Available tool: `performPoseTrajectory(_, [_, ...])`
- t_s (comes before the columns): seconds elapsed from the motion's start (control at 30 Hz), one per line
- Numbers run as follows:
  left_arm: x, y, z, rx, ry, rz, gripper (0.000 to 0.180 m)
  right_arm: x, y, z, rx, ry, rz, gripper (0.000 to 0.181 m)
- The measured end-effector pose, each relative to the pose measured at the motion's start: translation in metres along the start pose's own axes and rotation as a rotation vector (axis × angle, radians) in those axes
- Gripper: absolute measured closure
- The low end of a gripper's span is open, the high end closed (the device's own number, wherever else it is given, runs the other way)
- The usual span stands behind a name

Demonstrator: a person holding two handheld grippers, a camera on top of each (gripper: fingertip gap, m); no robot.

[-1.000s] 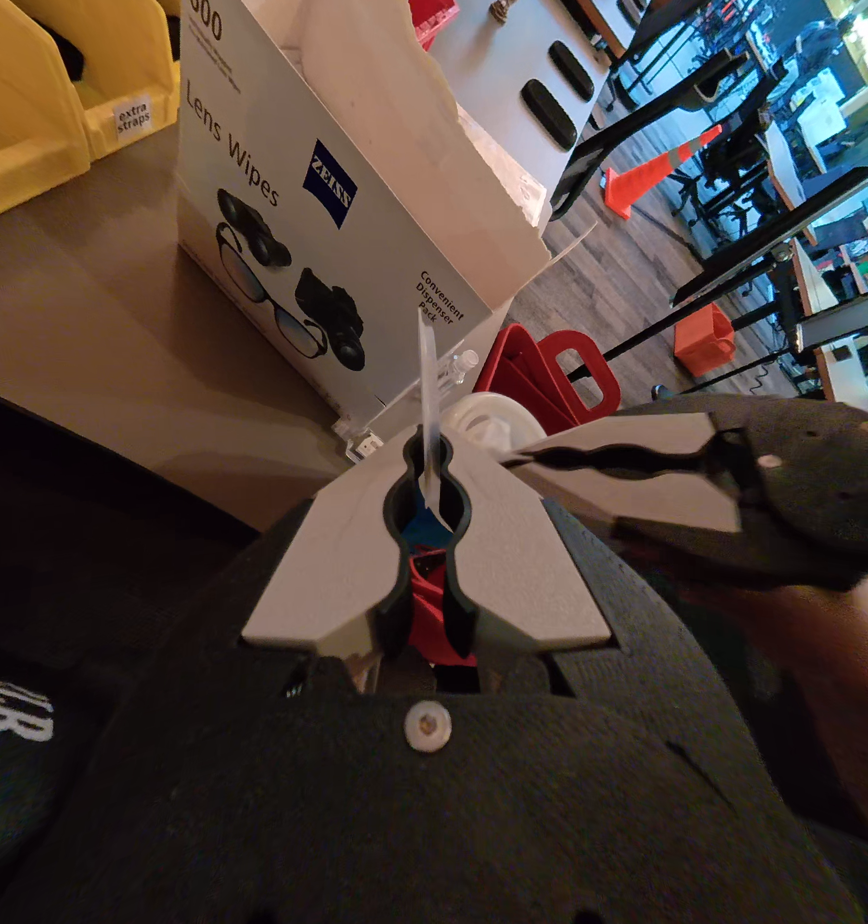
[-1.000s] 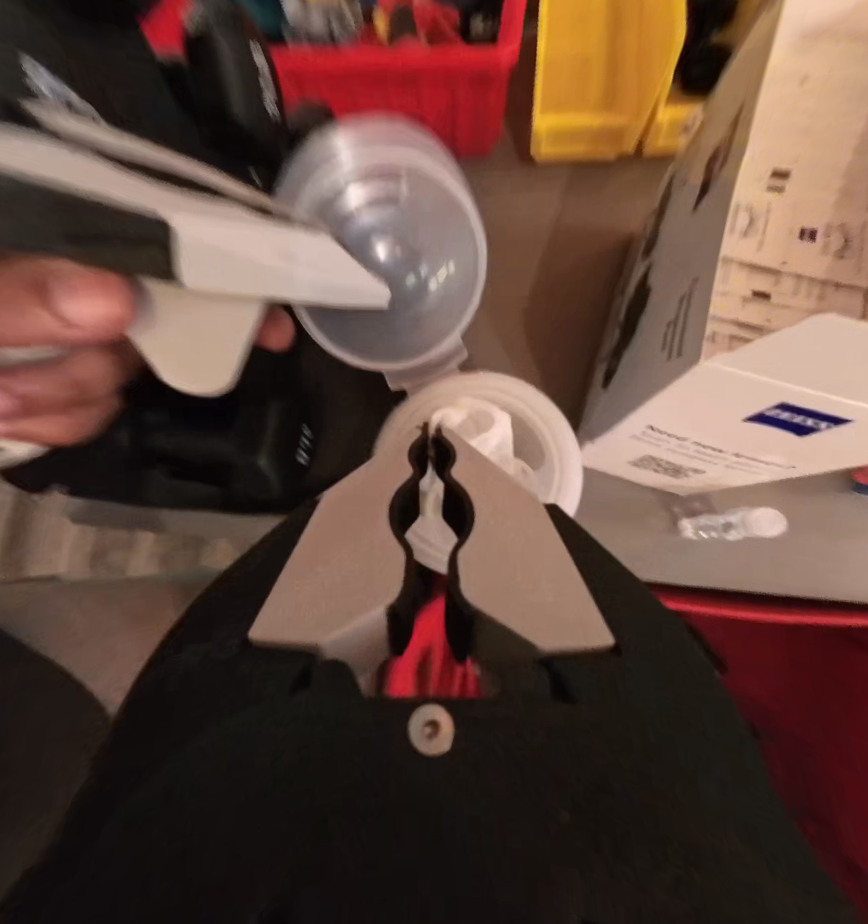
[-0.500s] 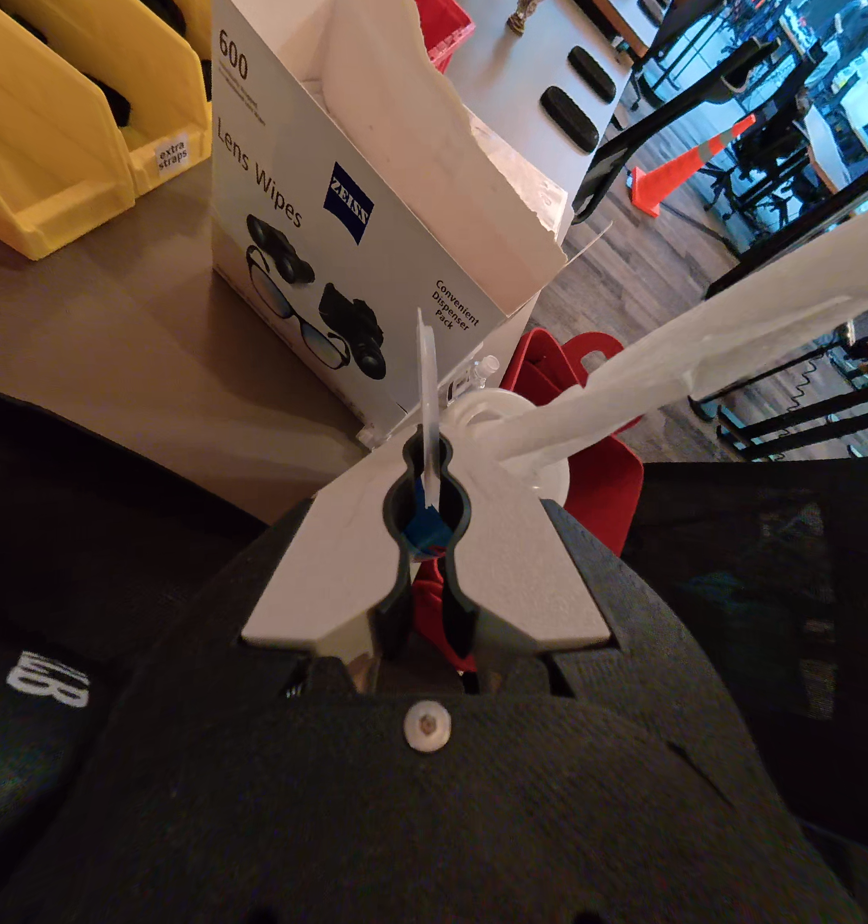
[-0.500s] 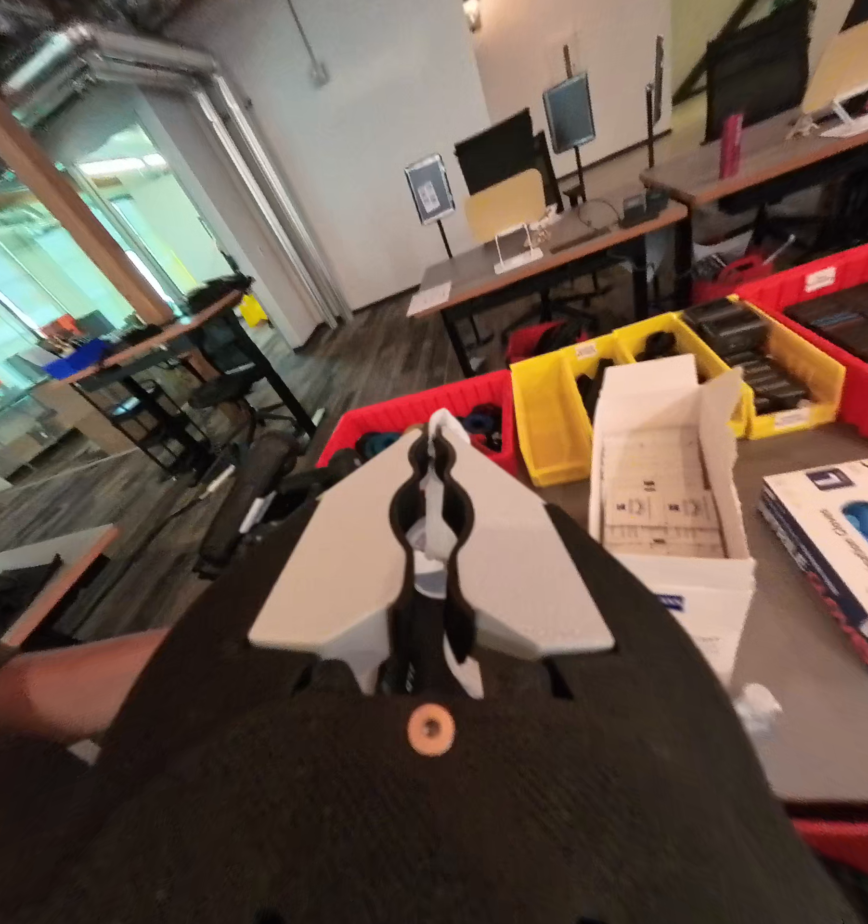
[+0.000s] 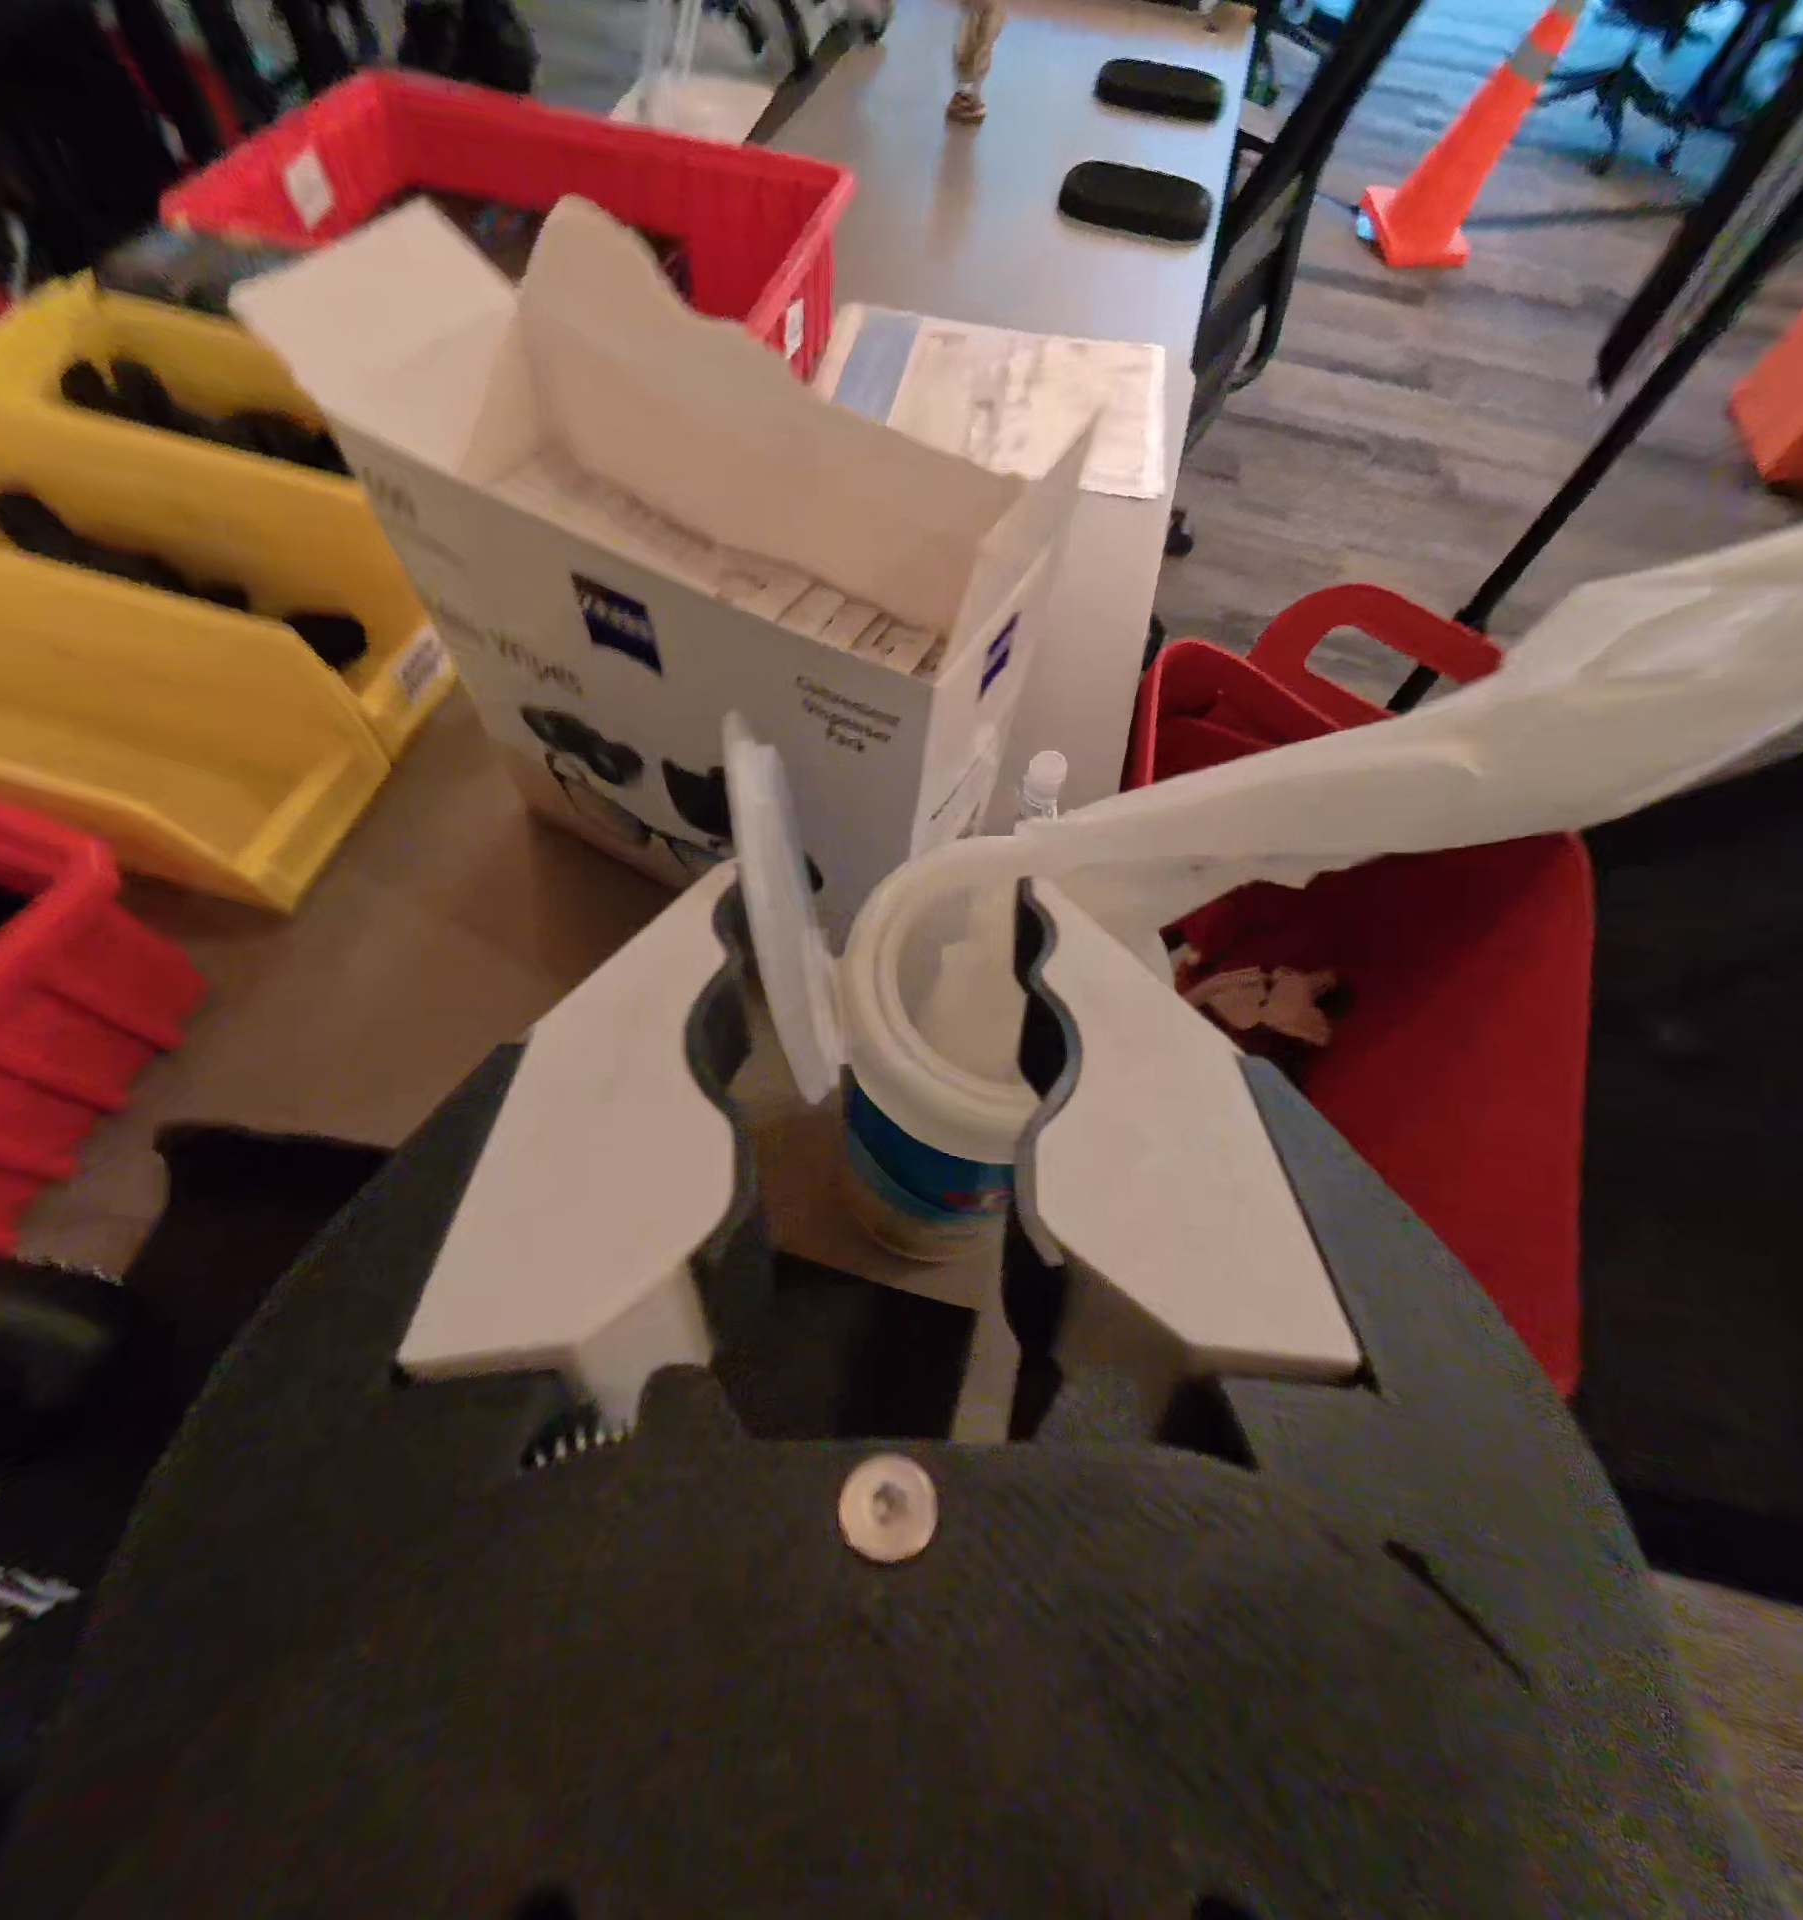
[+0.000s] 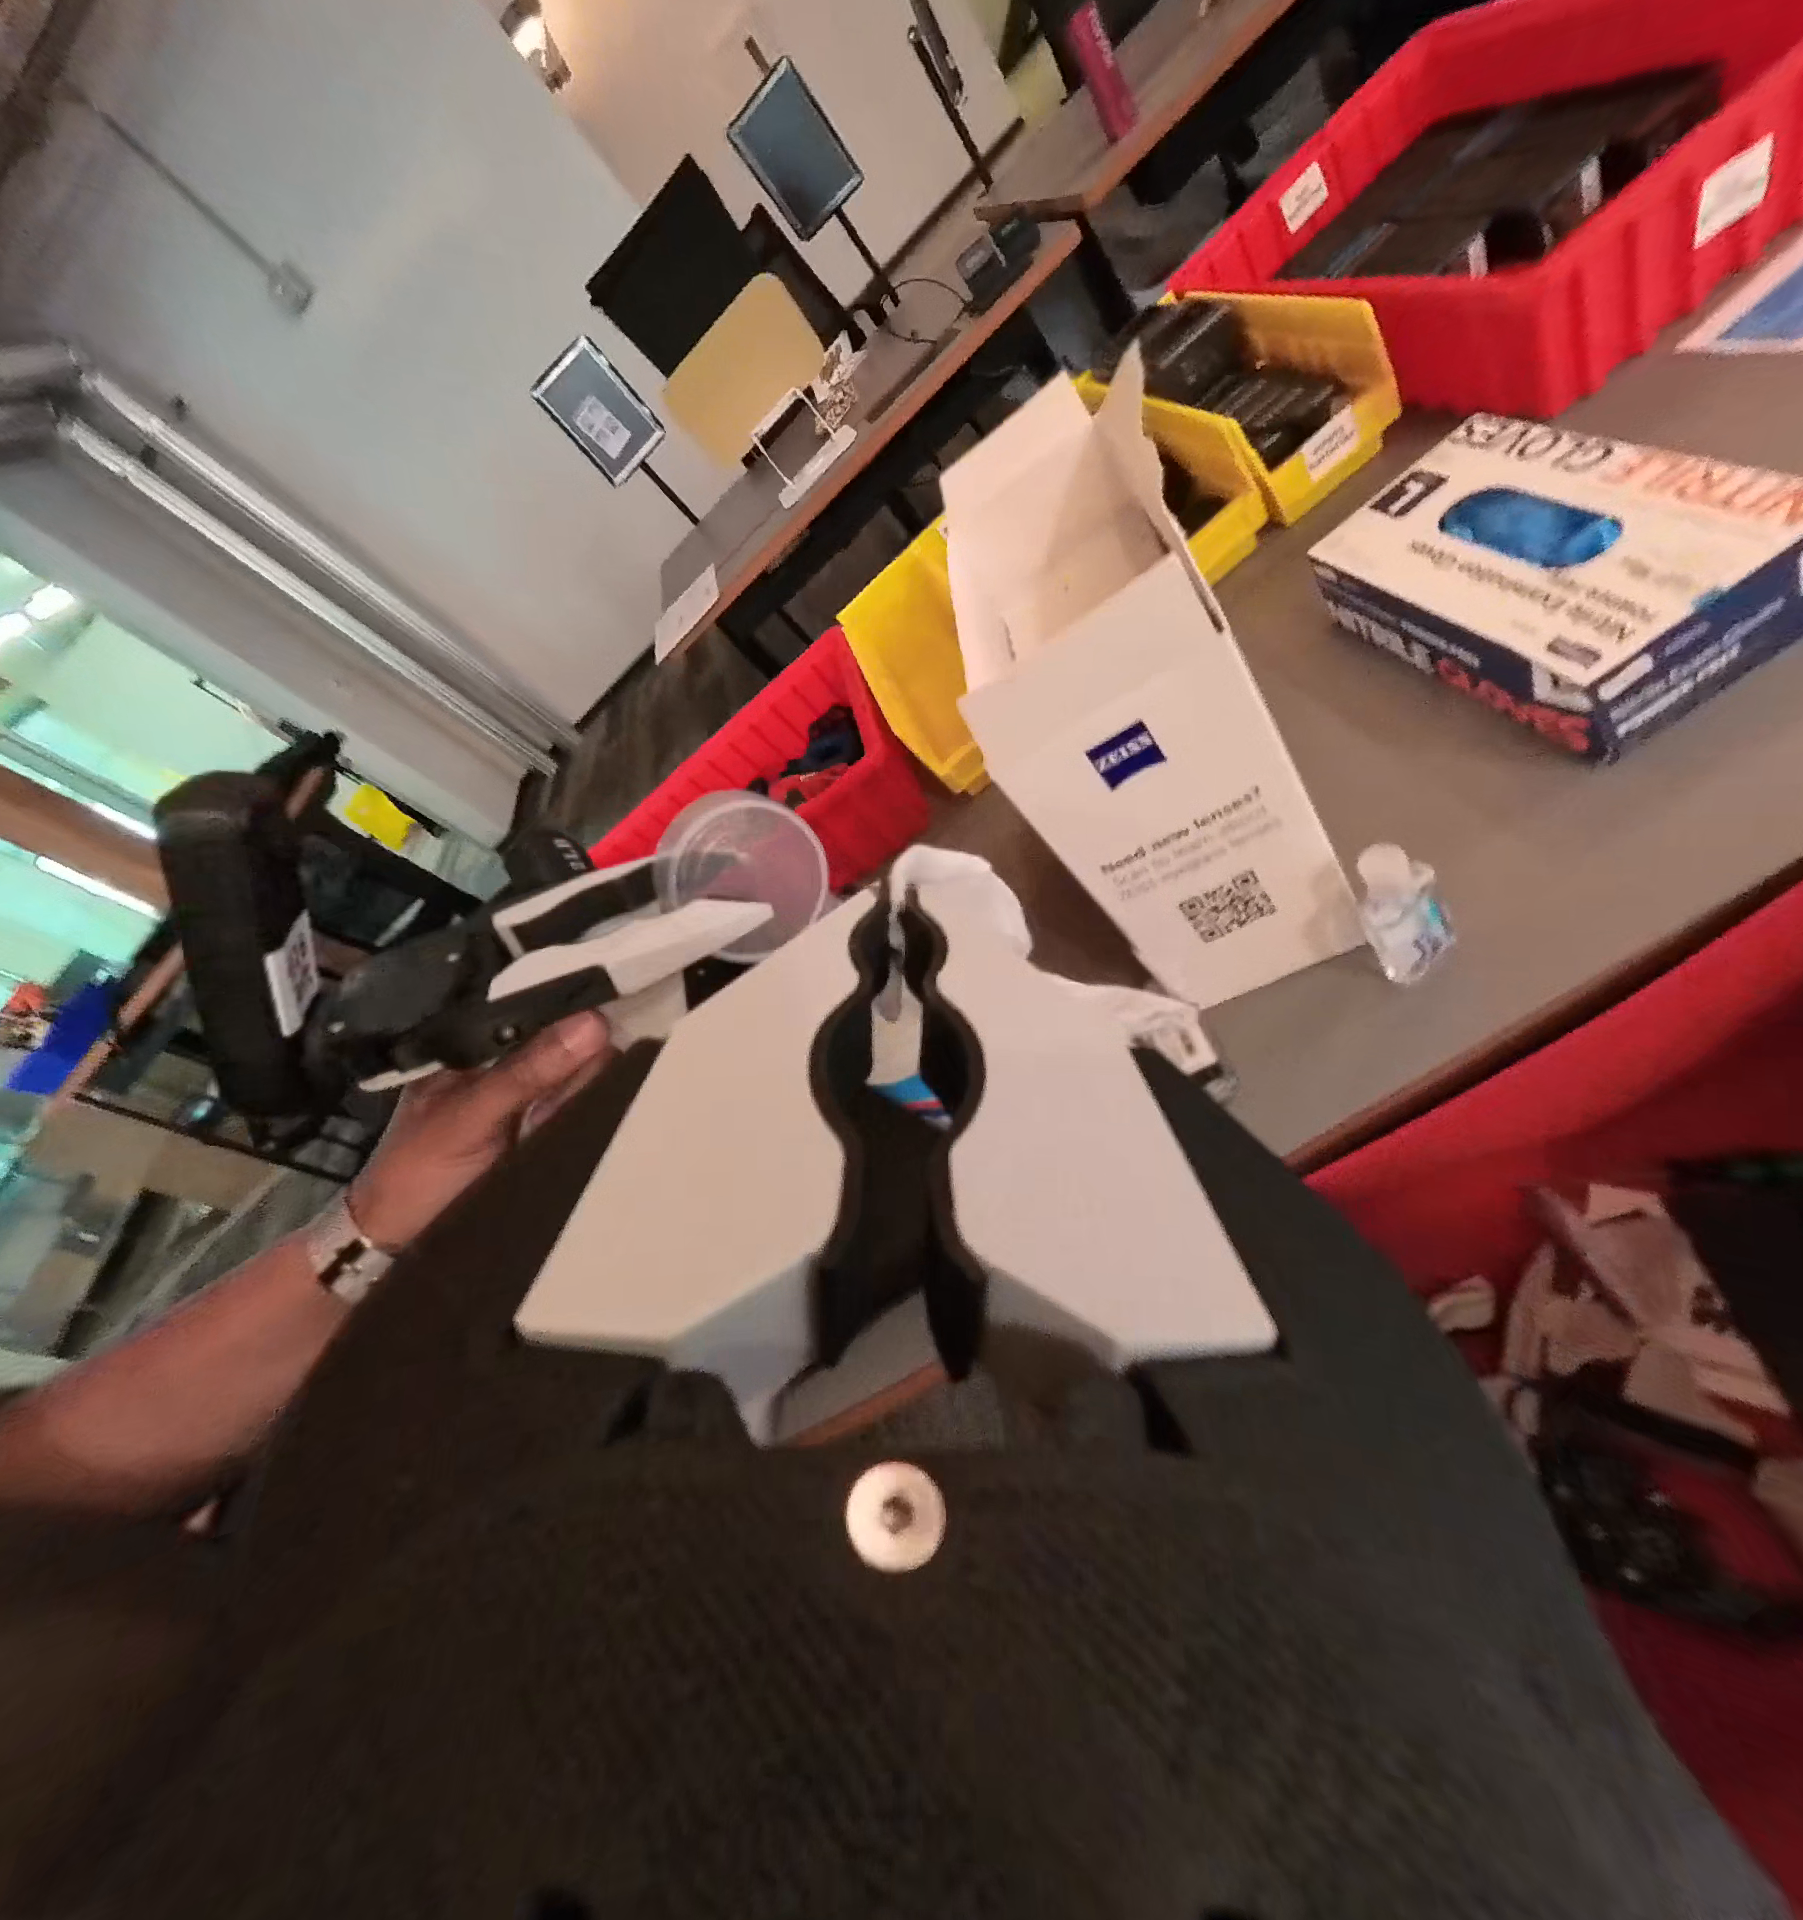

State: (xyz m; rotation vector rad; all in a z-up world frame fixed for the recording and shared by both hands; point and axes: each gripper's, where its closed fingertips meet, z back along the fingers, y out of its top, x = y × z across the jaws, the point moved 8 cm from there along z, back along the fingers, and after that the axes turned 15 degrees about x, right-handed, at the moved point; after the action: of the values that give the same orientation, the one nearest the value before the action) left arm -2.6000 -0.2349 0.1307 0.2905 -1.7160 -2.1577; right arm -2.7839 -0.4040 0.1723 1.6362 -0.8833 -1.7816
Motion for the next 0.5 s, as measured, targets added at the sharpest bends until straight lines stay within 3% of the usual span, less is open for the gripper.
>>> performPoseTrajectory(0.13, [0.029, -0.008, 0.002, 0.025, -0.128, -0.337, 0.124, 0.009, -0.014, 0.006, -0.004, -0.009, -0.055, 0.181])
performPoseTrajectory(0.27, [0.054, -0.028, -0.001, 0.012, -0.183, -0.727, 0.132, 0.013, -0.023, 0.007, -0.018, 0.004, -0.09, 0.181])
performPoseTrajectory(0.47, [0.062, -0.053, -0.01, -0.136, -0.218, -0.774, 0.136, 0.013, -0.02, 0.012, 0.006, 0.049, -0.131, 0.181])
performPoseTrajectory(0.5, [0.062, -0.052, -0.01, -0.128, -0.206, -0.789, 0.146, 0.013, -0.017, 0.013, 0.014, 0.055, -0.135, 0.181])
